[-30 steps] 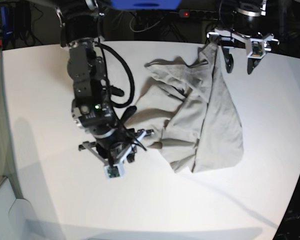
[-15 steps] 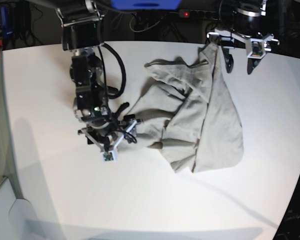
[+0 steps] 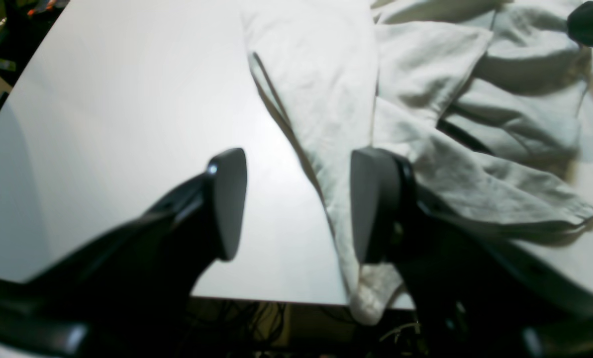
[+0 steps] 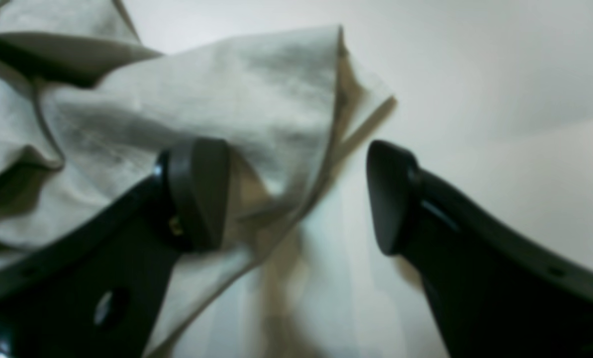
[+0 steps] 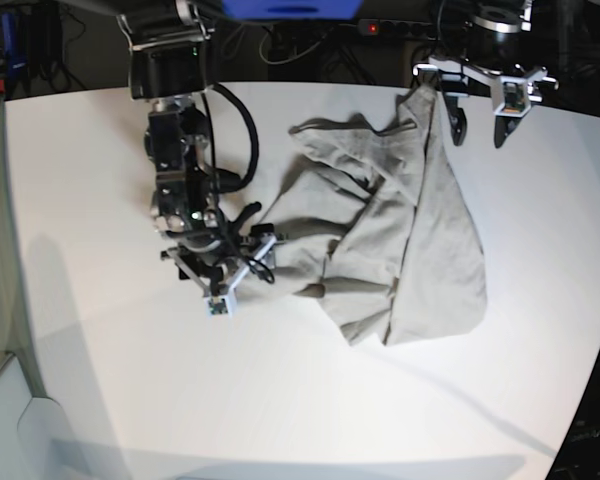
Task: Layout the t-shirt on the table in an organized manner, then fold the t-shirt properly
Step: 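Drag the grasped shirt edge with the right gripper away from the pile, then lift and swing the shirt with the right gripper to shake it out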
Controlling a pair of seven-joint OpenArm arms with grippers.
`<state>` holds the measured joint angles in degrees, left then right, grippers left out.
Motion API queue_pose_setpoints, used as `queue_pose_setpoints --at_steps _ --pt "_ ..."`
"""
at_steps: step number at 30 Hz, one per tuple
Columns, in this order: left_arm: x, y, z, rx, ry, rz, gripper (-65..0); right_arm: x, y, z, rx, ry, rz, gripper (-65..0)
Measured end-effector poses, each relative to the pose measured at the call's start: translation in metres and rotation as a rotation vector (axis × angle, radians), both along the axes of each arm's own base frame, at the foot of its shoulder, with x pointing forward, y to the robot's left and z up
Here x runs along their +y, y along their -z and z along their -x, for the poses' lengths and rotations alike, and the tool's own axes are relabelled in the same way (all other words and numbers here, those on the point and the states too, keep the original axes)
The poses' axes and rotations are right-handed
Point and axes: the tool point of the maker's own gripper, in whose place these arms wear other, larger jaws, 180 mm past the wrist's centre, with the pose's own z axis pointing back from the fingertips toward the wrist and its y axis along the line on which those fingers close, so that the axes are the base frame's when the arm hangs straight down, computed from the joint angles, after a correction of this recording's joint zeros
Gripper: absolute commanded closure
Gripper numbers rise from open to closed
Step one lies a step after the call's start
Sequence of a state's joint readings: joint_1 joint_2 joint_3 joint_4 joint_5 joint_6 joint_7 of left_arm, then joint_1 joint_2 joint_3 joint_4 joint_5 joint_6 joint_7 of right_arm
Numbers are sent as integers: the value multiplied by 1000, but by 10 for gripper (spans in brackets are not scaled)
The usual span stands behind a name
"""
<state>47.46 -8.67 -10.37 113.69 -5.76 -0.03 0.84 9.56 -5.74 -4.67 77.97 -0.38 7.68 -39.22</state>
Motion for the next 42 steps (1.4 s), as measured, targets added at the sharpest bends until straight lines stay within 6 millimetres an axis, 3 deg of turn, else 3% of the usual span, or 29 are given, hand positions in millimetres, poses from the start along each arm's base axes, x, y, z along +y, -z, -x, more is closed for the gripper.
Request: queue_pose_setpoints --at_steps 4,7,10,15,16,22,25,29,34,39,42 --pt "0 0 0 -1 0 0 -326 0 16 15 41 0 0 -435" --pt "0 0 0 0 -2 2 -326 3 22 16 45 -1 -5 -422" --pt "0 0 0 -2 -2 1 -326 8 25 14 40 -3 -16 -334" --pt "0 -1 -1 -3 -1 1 -326 16 26 16 52 -5 -31 -24" --pt "0 0 -1 -3 -2 2 -326 18 26 17 57 -8 -37 0" --pt "0 0 -1 -3 -2 2 -326 28 17 20 58 -53 -16 0" --pt "0 -1 -1 -4 -1 1 -326 28 -18 8 -39 -49 -28 0" --pt "0 -1 -1 -3 2 -1 -326 21 -83 -16 -204 -31 -36 0" --pt "1 0 0 -1 3 -5 -326 3 -129 -33 -265 -23 18 0" --pt "0 0 0 0 4 -5 -326 -15 -192 -57 -385 -11 70 0" --pt "0 0 0 -1 4 -4 -326 -21 -230 -59 -441 1 93 0"
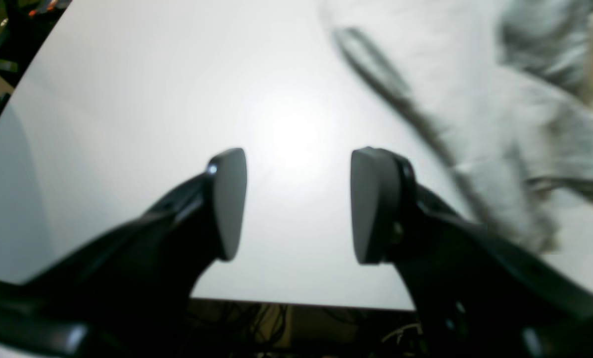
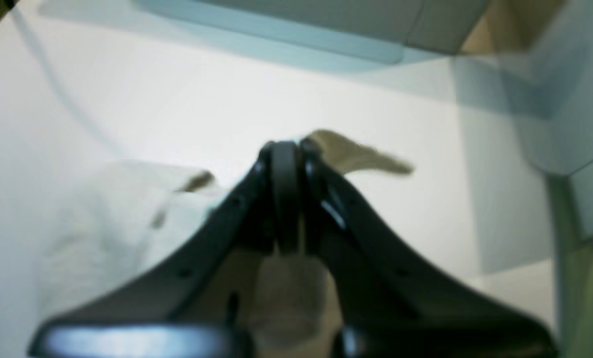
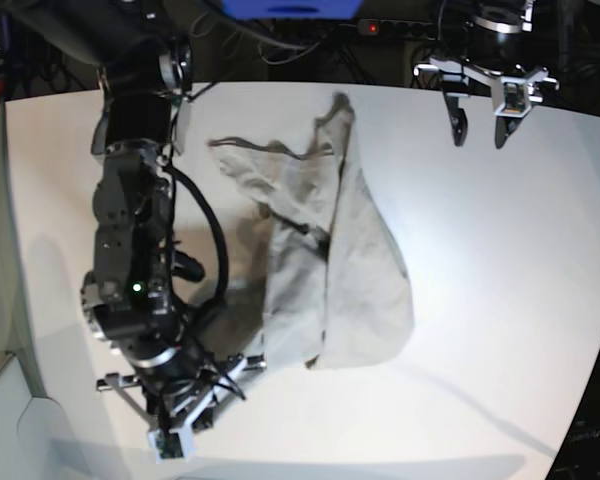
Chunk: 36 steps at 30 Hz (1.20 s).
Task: Layout the t-shirt on the table in an organized manner, then fold the t-shirt properly
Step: 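Lift and swing the shirt with the right gripper to shake it out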
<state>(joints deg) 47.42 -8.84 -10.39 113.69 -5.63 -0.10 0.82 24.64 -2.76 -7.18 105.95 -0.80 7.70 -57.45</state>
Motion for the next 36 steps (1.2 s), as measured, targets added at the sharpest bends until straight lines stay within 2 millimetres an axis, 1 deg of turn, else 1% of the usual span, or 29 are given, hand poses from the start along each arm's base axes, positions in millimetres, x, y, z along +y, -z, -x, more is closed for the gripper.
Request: queue_pose_setpoints --at_steps 4,5,7,11,13,16,18,20,21,23,25,27,28,29,32,35,36 --pt "0 0 1 2 1 0 -326 5 -50 6 -101 -17 13 0" --pt "0 0 0 1 0 -1 -326 9 -59 8 -120 -28 26 0" --pt "0 0 0 0 0 0 -326 26 -72 12 -150 -79 34 0" --pt "0 0 0 0 0 -1 -326 58 -69 21 -138 -158 62 0" --pt "0 0 0 1 0 -1 -326 83 -69 30 -148 -226 80 0" --pt "0 0 0 0 -1 -1 -326 126 -68 48 -158 -350 88 0" --pt "0 0 0 1 0 -1 -326 149 -69 59 -159 -407 76 0" --pt "0 0 0 1 -1 0 -326 164 -72 67 -176 -451 76 0" --pt "1 0 0 2 0 -2 -326 167 -72 68 -181 -459 79 0" --pt "9 -1 1 0 -17 -19 -326 165 -72 65 -175 -452 86 0" --pt "21 -3 1 -5 -44 -41 -326 152 -86 55 -202 -414 67 0" --pt "25 -4 2 -6 -53 -46 -326 127 -106 38 -249 -333 33 0" --pt "27 -5 1 -7 -57 -49 -326 112 -113 30 -265 -281 21 0" --pt "27 -5 2 -8 -58 -51 -326 100 -116 25 -266 -246 10 0" --pt "27 -5 1 -8 -55 -53 -326 80 -110 17 -233 -189 -13 0" --pt "27 -6 0 -13 -55 -52 -326 65 -107 13 -219 -147 -31 0" --pt "27 -6 -1 -16 -55 -52 -326 63 -107 12 -220 -138 -24 0"
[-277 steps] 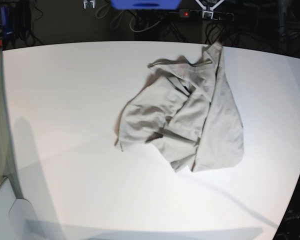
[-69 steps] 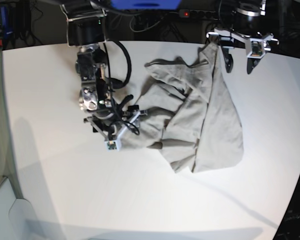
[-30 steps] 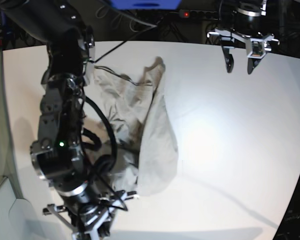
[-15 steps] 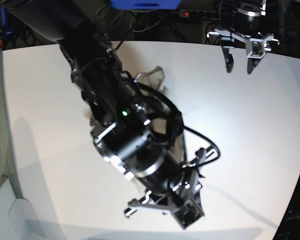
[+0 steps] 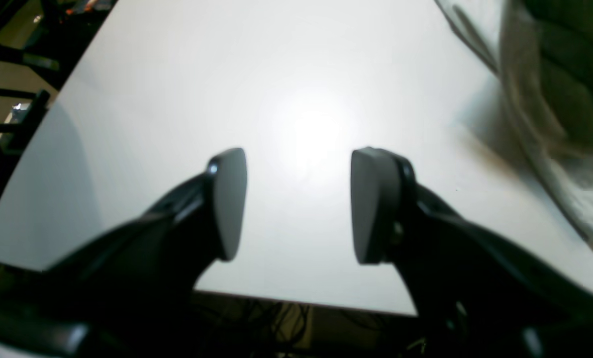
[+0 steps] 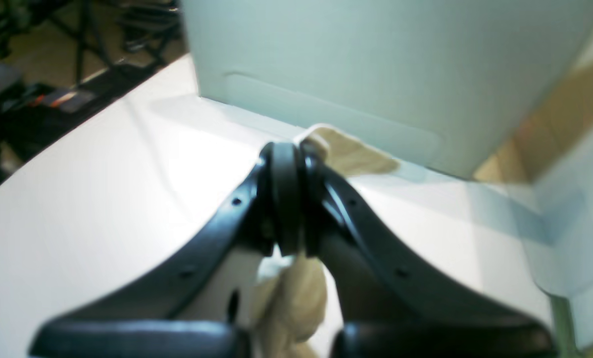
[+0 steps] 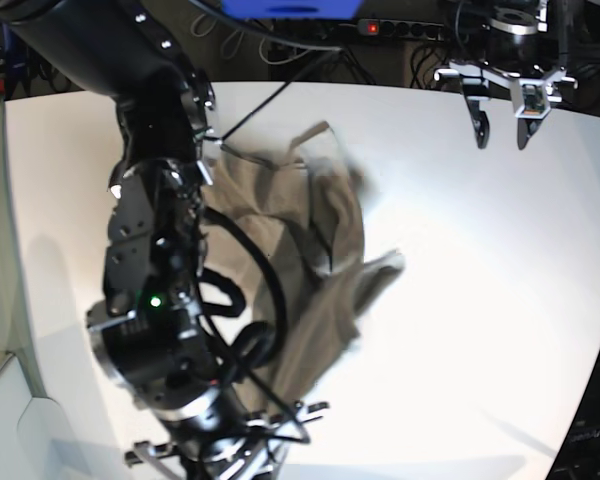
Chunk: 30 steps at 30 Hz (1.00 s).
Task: Layout the t-shirt on the table in an organized manner, then fold the t-shirt properly
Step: 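Lift and swing the shirt with the right gripper to shake it out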
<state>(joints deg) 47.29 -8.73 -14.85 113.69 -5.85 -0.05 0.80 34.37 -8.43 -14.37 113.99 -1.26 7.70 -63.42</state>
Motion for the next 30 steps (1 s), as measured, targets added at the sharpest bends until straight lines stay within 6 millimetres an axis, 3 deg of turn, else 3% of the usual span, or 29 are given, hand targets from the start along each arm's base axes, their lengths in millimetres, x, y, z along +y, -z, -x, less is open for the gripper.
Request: queue_pose_setpoints --at_steps 7,14,17,20,23,25,28,30 --pt "-2 1 0 2 4 3 -326 -4 4 0 11 13 -3 0" --pt "-2 1 0 1 4 4 -326 56 31 26 36 -168 119 0" --pt "-2 1 0 1 4 5 -326 71 28 32 17 -214 132 0" --pt "-2 1 0 1 3 5 -326 66 22 26 9 -197 121 0" --pt "-2 0 0 1 3 4 -326 36 7 -3 7 -100 71 0" --pt "-2 0 0 0 3 4 -326 3 9 -26 49 -10 16 0" --pt "-2 0 -1 -4 3 4 -326 -74 37 -54 167 196 -118 0" --pt "-2 0 0 -2 5 5 -326 -142 64 -58 239 380 -212 0"
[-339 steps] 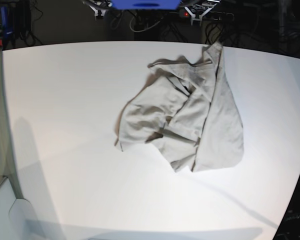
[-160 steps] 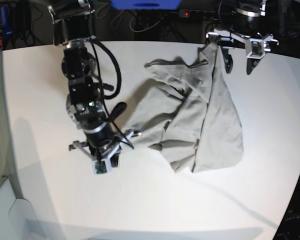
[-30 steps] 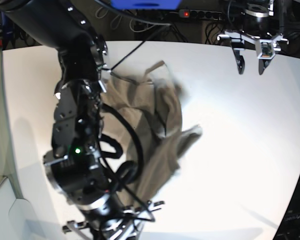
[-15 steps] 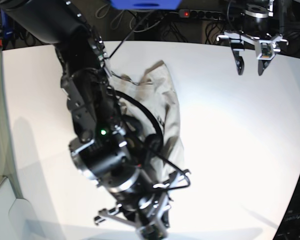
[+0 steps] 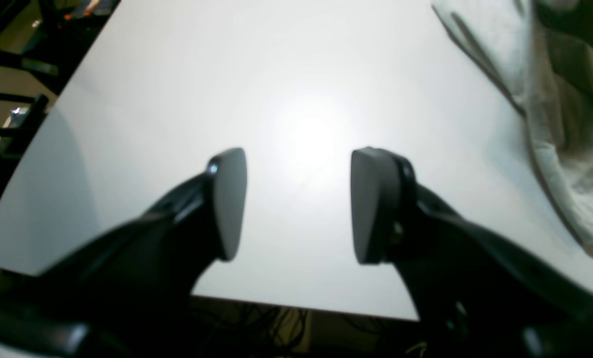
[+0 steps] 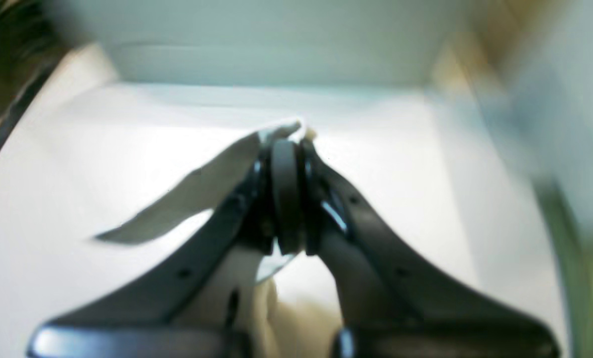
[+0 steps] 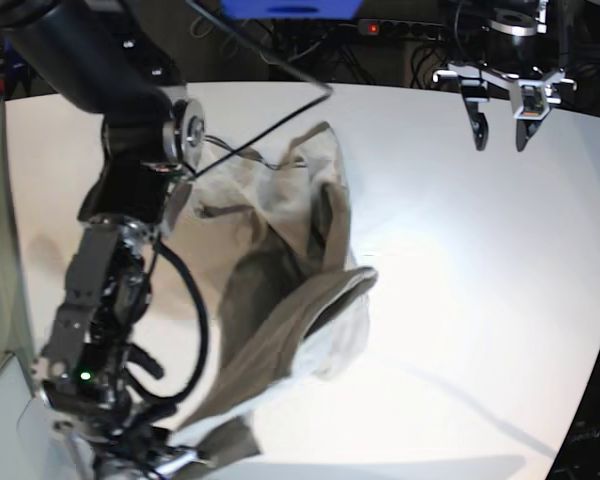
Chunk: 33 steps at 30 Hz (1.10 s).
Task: Layout the t-shirt on the table in an organized manner, then fold the t-shirt properly
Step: 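Lift and swing the shirt with the right gripper to shake it out, then lay the shirt down with the right gripper and release it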
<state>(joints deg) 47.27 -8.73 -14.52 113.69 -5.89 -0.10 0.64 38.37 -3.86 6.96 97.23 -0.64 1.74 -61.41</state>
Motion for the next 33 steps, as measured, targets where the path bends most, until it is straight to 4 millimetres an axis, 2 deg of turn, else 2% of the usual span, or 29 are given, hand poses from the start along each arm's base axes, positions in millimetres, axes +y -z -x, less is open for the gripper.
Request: queue_pose_setpoints --at_steps 2,4,5,7,8,9,11,15,18,21,24,26,27,29,30,33 --pt "0 -1 -2 -7 -1 0 -326 -50 24 8 61 138 -58 0" --pt "-1 -3 -6 -21 1 2 -326 -82 60 29 147 238 -85 0" --pt "-1 -5 -9 -29 -2 4 -326 -87 80 41 207 258 -100 0" --pt "-2 -6 -11 -36 -1 7 -326 -84 120 66 309 263 -110 0" --pt "-2 -6 -12 -38 -2 7 -326 -80 137 80 352 260 -113 0" --pt "-2 -7 -13 -41 0 6 -326 -78 144 89 363 258 -111 0" --pt "-4 -9 -17 -52 5 9 -326 -76 151 105 373 260 -104 0" --pt "-7 -11 -22 -66 11 16 -326 -71 151 112 358 255 -105 -19" --pt "-7 -11 -22 -65 10 18 -327 -74 154 120 368 264 -90 -115" --pt "-7 -11 -23 -67 11 17 -327 -76 158 123 385 267 -83 -256" --pt "-11 -11 -23 -67 18 23 -327 -70 164 127 432 245 -86 -394" --pt "-11 -10 -22 -64 19 25 -327 -65 164 129 436 230 -77 -452" --pt "-11 -10 -22 -64 19 25 -327 -62 160 130 430 222 -70 -461" --pt "-11 -10 -22 -63 19 25 -327 -51 150 128 392 185 -36 -462" --pt "-11 -9 -22 -61 18 26 -327 -39 150 128 391 149 -17 -462" --pt "-10 -8 -21 -57 15 26 -327 14 155 126 410 -2 -1 -462"
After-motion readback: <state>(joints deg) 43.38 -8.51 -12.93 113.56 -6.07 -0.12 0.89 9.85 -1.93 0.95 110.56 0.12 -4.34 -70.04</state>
